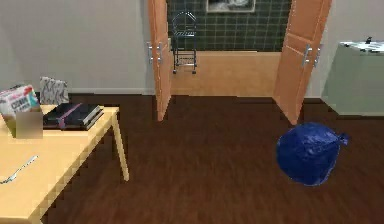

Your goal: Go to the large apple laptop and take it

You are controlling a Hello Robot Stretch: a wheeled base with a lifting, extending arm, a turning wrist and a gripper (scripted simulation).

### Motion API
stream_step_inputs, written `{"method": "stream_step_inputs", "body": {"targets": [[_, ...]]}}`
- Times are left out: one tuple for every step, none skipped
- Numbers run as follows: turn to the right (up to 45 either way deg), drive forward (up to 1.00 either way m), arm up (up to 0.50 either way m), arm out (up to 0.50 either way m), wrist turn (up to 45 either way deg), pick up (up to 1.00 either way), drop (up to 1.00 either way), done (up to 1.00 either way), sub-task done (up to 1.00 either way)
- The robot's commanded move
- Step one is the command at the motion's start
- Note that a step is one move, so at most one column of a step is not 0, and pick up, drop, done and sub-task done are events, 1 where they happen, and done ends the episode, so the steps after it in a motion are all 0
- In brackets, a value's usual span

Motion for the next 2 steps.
{"method": "stream_step_inputs", "body": {"targets": [[0.0,1.0,0.0,0.0,0.0,0.0,0.0,0.0,0.0],[3.0,0.0,0.0,0.0,0.0,0.0,0.0,0.0,0.0]]}}
